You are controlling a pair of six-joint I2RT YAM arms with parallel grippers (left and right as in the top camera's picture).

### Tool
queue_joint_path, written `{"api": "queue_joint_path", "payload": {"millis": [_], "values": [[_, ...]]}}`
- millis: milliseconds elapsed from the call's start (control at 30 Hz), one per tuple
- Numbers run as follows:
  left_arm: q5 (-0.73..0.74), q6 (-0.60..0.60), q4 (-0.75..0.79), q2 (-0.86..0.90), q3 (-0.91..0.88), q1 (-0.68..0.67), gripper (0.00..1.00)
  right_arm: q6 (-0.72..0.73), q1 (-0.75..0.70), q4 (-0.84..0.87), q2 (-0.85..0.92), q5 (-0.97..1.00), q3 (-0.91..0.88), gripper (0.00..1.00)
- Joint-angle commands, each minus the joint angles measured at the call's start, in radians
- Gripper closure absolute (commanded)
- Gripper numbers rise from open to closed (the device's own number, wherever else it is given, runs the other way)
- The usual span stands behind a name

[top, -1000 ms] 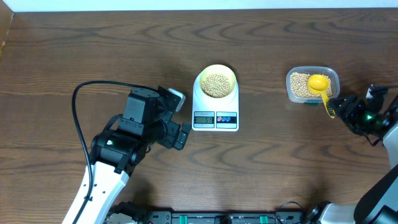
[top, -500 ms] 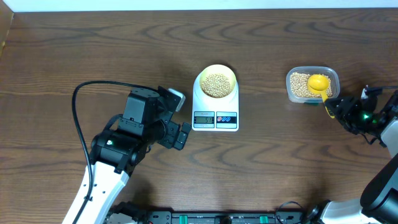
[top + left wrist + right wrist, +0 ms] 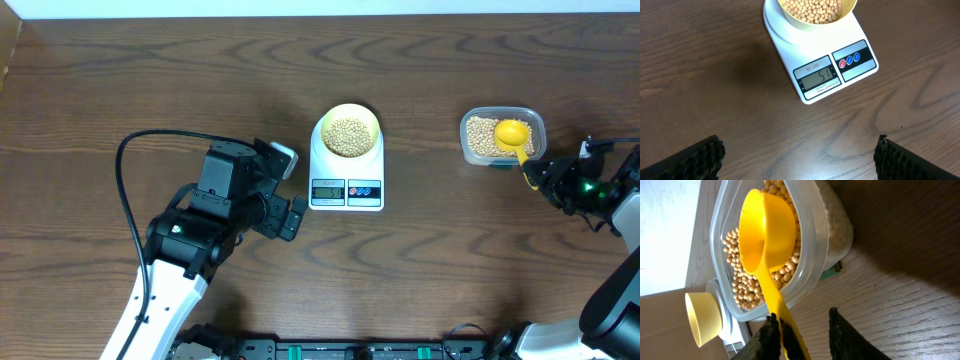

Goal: Scoop item into bowl and weigh 50g on scale
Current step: 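Grasp the yellow scoop handle with the right gripper, then lift the scoop from the tub and carry it toward the yellow bowl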

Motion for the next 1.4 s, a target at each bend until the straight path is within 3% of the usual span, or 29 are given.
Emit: {"api": "queue_joint_path", "payload": {"millis": [0, 200, 767, 900, 1367], "values": [[0.008, 0.002, 0.0, 0.001, 0.002, 0.004, 0.02, 0.003, 0.01, 0.0, 0.01, -0.026, 0.003, 0.73], [0.008, 0.002, 0.0, 0.001, 0.002, 0.004, 0.02, 0.003, 0.01, -0.006, 0.01, -0.034, 0.003, 0.81], [0.008, 0.002, 0.0, 0.001, 0.002, 0.004, 0.02, 0.021, 0.009, 0.012, 0.01, -0.149, 0.003, 0.89], [0.008, 0.002, 0.0, 0.001, 0.002, 0.004, 0.02, 0.021, 0.009, 0.023, 0.009, -0.179, 0.003, 0.98], [0.008, 0.002, 0.0, 0.001, 0.002, 0.004, 0.02, 0.021, 0.009, 0.042, 0.007, -0.303, 0.019, 0.99]]}}
